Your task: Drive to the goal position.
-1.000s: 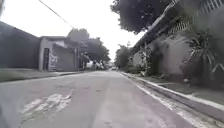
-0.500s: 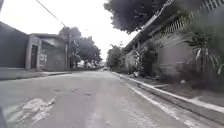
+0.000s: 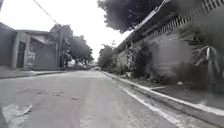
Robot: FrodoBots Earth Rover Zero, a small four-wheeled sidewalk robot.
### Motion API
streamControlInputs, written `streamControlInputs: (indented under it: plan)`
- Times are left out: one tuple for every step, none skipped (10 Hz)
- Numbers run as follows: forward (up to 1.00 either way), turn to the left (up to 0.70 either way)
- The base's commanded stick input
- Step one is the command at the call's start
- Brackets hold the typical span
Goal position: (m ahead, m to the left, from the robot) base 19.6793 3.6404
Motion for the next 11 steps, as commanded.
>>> streamControlInputs:
  plan:
    - [0.70, 0.00]
    - [0.70, 0.00]
    - [0.70, 0.00]
    - [0.70, 0.00]
    - [0.70, 0.00]
    - [0.70, 0.00]
    - [0.70, 0.00]
    - [0.70, 0.00]
    - [0.70, 0.00]
    - [0.70, 0.00]
    - [0.70, 0.00]
